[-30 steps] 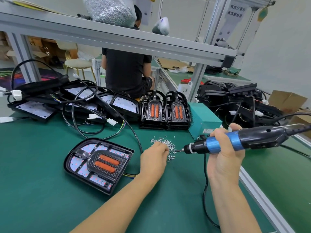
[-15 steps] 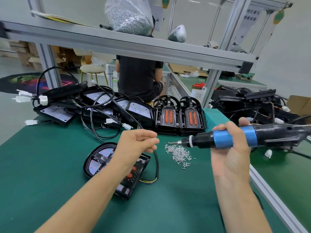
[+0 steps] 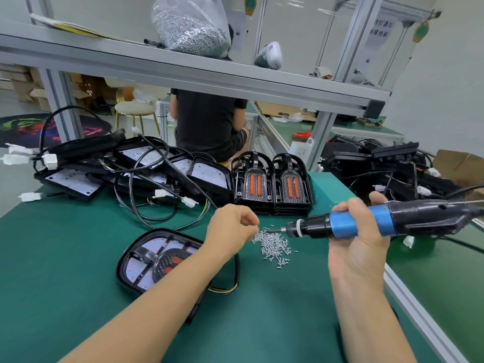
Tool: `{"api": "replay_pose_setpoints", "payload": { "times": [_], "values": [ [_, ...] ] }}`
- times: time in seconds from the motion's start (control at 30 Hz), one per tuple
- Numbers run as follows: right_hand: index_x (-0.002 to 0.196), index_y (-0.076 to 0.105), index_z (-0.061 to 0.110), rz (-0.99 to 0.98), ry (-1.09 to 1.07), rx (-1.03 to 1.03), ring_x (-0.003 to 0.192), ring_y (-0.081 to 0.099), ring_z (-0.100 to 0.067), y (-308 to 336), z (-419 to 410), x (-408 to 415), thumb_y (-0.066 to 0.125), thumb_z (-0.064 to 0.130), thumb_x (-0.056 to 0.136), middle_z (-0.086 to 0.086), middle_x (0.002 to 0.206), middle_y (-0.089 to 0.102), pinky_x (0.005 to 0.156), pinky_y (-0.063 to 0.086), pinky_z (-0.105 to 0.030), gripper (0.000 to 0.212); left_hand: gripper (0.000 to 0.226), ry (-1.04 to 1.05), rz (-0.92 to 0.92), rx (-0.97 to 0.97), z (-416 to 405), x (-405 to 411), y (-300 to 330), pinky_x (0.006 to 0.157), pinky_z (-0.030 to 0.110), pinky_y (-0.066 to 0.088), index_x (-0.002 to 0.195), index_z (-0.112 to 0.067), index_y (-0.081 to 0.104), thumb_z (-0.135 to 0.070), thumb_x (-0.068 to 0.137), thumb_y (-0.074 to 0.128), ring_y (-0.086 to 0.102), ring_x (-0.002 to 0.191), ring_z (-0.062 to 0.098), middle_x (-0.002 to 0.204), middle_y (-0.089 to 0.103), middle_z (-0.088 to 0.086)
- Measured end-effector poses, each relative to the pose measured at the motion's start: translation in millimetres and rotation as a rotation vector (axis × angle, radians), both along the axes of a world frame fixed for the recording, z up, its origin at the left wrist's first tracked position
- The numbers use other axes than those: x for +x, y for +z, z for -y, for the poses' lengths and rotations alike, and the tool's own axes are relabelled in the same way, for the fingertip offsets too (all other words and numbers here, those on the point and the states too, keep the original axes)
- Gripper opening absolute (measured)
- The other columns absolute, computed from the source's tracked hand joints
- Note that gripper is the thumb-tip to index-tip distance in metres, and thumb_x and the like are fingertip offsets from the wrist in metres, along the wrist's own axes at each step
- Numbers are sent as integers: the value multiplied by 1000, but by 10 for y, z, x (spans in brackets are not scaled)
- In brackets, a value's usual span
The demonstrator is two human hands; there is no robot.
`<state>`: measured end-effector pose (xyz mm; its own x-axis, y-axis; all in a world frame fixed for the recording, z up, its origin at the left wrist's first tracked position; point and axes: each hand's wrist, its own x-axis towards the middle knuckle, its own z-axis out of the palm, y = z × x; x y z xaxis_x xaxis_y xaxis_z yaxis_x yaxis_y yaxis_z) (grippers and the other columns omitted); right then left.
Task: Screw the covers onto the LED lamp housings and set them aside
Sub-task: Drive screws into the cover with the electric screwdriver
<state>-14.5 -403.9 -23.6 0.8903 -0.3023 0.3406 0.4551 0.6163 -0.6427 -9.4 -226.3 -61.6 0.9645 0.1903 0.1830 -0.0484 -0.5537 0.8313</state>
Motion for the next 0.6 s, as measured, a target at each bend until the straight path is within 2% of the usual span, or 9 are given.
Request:
{"api": "replay_pose_setpoints", "payload": {
  "times": [0.07, 0.17, 0.23, 0.3, 0.4, 0.53, 0.6],
  "values": [
    [101, 52, 25, -23, 5, 31, 68, 55, -11, -17, 32, 26, 57, -4, 88, 5, 73, 54, 77, 51, -26, 32, 19, -33, 8, -89, -5, -7, -36, 64, 28, 53, 69, -19, 67, -3, 78, 68, 64, 56, 14, 60, 67, 0],
    [101, 52, 24, -35, 23, 68, 67, 56, -11, -26, 45, 53, 57, -3, 87, 5, 71, 55, 74, 52, -25, 31, 21, -74, 32, -169, -49, -43, -88, 58, 28, 50, 67, -20, 68, -3, 79, 67, 66, 60, 17, 63, 68, 3],
    [102, 52, 24, -29, 43, 74, 66, 57, -10, -26, 20, 62, 58, -3, 87, 5, 70, 56, 73, 52, -25, 31, 21, -64, 33, -222, -54, -66, -102, 56, 26, 51, 67, -20, 68, -3, 80, 67, 68, 66, 21, 66, 70, 4],
    [103, 51, 24, -31, 52, 66, 66, 57, -10, -26, -28, 65, 58, -3, 87, 5, 70, 56, 76, 51, -26, 32, 21, -8, 43, -260, -51, -72, -100, 56, 31, 53, 68, -17, 67, -1, 81, 66, 68, 66, 24, 64, 69, 6],
    [103, 51, 25, -54, 46, 47, 67, 55, -12, -27, -76, 69, 61, -1, 84, 2, 71, 54, 79, 49, -28, 34, 21, 43, 67, -117, -49, -86, -68, 67, 34, 54, 68, -20, 65, -5, 81, 65, 67, 64, 22, 61, 67, -1],
    [102, 52, 23, -66, 16, 53, 66, 55, -12, -36, -50, 57, 61, -3, 84, 3, 70, 56, 74, 50, -26, 33, 15, -79, 11, 276, 94, -208, -61, 75, 23, 47, 81, -23, 72, -11, 81, 64, 62, 77, 13, 70, 62, -12],
    [101, 52, 22, -57, -35, 55, 66, 55, -11, -15, 9, 50, 58, -6, 87, 6, 71, 57, 73, 50, -25, 32, 16, -160, -21, 373, 243, -316, -156, 75, 21, 44, 88, -24, 73, -13, 82, 63, 59, 79, 10, 75, 62, -13]
  ]
}}
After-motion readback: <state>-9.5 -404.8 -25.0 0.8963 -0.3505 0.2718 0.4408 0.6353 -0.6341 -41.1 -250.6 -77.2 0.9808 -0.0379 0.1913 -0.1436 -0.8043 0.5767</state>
